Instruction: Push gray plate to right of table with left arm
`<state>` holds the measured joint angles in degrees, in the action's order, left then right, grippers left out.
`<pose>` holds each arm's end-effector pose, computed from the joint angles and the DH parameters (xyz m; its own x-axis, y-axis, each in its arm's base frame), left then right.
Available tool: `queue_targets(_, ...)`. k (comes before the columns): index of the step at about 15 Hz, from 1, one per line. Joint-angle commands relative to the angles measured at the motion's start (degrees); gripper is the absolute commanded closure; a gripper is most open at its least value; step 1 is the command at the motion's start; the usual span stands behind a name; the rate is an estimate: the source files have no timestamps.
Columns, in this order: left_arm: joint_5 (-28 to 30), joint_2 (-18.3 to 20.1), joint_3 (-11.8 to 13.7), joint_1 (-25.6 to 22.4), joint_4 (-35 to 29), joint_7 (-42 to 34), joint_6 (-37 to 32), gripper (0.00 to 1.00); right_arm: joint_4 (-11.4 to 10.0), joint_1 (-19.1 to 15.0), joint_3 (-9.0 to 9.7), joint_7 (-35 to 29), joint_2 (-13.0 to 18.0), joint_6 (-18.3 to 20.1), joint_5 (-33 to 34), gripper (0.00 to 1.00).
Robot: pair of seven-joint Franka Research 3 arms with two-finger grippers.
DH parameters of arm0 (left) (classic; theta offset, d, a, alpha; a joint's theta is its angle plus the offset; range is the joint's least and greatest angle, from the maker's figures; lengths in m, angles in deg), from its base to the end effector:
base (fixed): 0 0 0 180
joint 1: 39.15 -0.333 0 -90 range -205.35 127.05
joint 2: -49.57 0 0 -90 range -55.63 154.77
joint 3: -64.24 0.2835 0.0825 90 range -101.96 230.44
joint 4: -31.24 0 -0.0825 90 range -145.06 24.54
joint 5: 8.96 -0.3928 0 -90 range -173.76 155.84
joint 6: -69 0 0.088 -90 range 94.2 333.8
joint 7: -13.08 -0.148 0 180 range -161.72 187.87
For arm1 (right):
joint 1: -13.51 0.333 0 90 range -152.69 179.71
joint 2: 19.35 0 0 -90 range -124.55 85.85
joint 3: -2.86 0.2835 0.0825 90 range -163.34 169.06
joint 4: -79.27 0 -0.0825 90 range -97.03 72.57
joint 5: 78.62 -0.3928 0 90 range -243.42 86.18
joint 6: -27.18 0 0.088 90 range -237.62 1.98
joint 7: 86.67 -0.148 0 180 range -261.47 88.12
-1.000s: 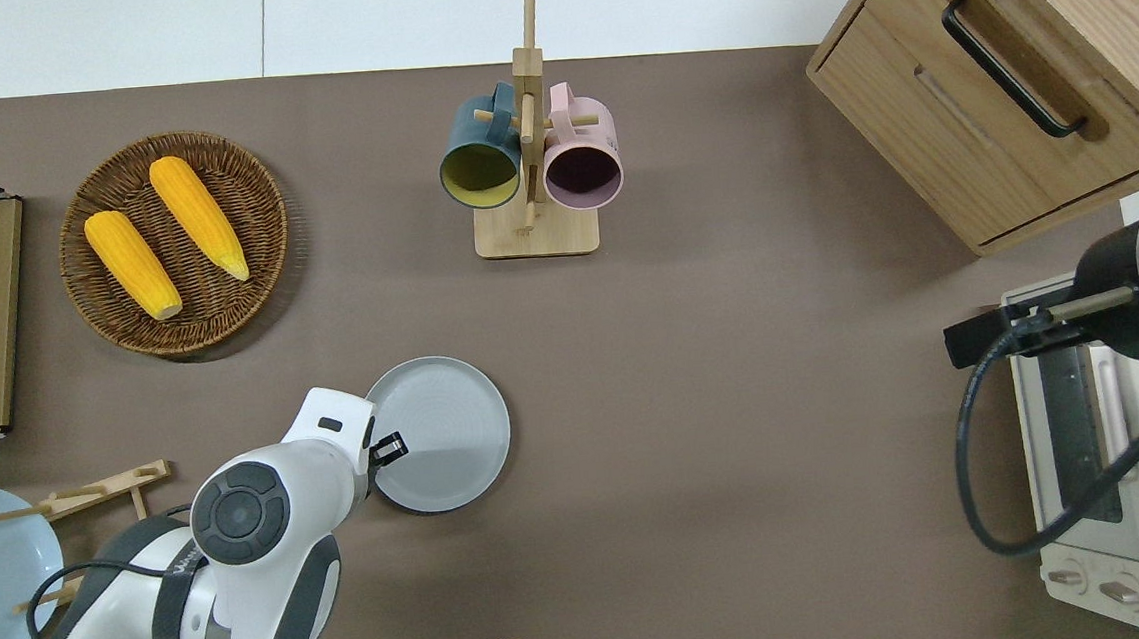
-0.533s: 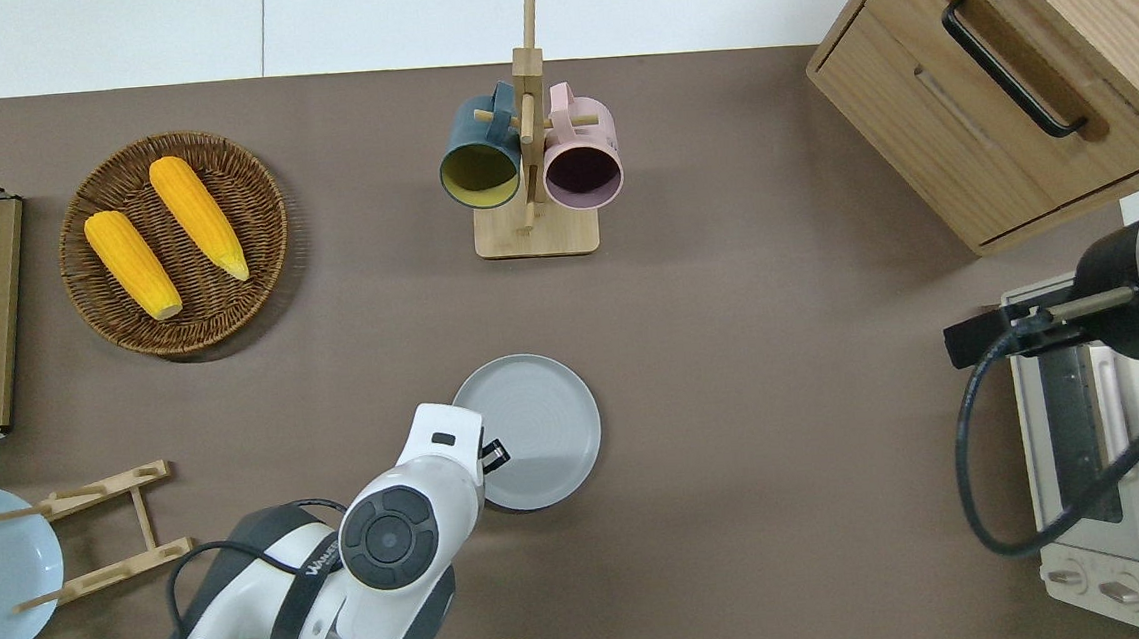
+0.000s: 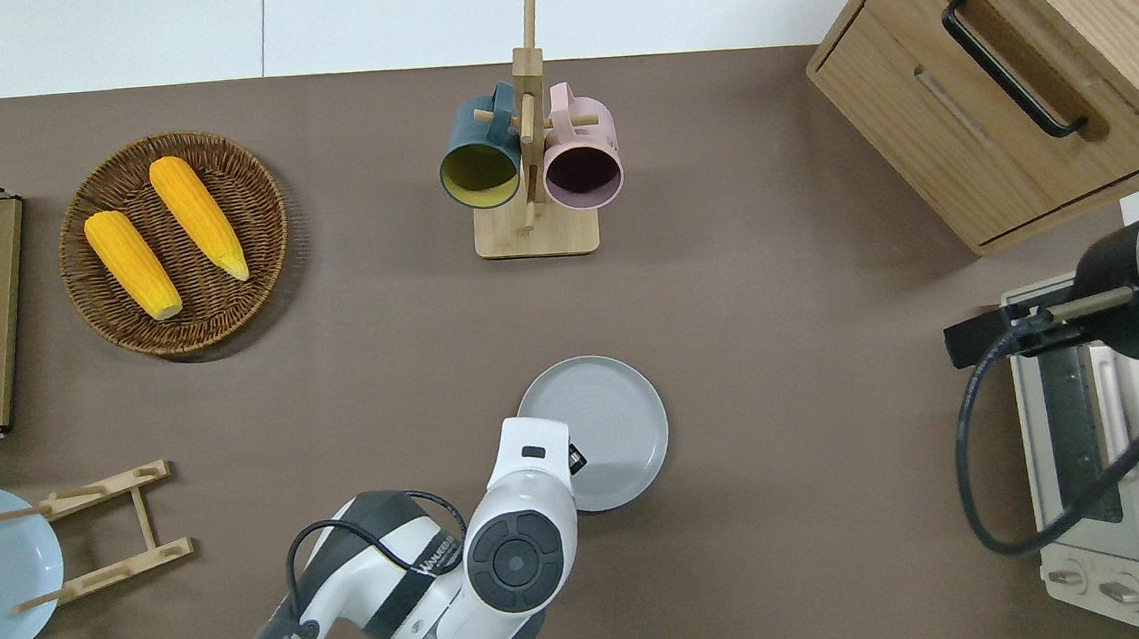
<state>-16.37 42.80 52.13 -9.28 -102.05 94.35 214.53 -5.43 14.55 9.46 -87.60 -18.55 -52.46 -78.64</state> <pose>0.3957 -0.3569 0.2191 0.8296 0.5536 0.0724 0.5478 -0.8321 0.0861 0.5323 0.0719 0.5872 0.9904 0.1164 -0.0743 0.1169 -0.9931 0.0025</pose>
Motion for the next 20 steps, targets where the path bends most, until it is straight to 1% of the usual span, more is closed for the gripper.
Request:
queue_targets(1,-1.7,-3.9,-0.4,2.6,4.2,5.0,-2.7,1.00,0.5,-1.1,0.88,-0.7,0.2,0.9,-0.2,0.017)
queue_targets(4,-1.7,-4.2,-0.4,4.0,6.8,6.6,-5.6,1.00,0.5,-1.1,0.88,-0.7,0.2,0.9,-0.3,0.017)
queue_targets(7,-1.8,-4.2,-1.1,4.0,7.2,7.2,-6.0,1.00,0.5,-1.1,0.88,-0.7,0.2,0.9,-0.3,0.017)
queue_targets(12,-1.7,-4.2,-1.3,4.1,7.6,7.4,-6.0,1.00,0.5,-1.1,0.88,-0.7,0.2,0.9,-0.3,0.017)
queue_targets(13,-1.8,-4.2,-1.3,4.0,7.7,7.3,-6.0,0.94,0.5,-1.1,0.96,-0.7,0.2,0.9,-0.2,0.017)
queue_targets(15,-1.8,-4.2,-1.3,4.0,7.8,7.3,-6.0,0.61,0.5,-1.1,0.96,-0.7,0.2,0.9,-0.2,0.017)
queue_targets(16,-1.8,-4.2,-1.3,4.0,7.8,7.3,-6.0,0.27,0.5,-1.1,0.88,-0.7,0.2,0.9,-0.3,0.017)
queue_targets(17,-1.8,-4.3,-1.3,4.1,7.8,7.3,-6.0,0.01,0.5,-1.1,0.96,-0.7,0.2,0.9,-0.3,0.017)
queue_targets(20,-2.3,-4.6,-1.3,4.0,7.8,7.3,-6.0,0.00,0.5,-1.1,0.88,-0.7,0.2,0.9,-0.3,0.017)
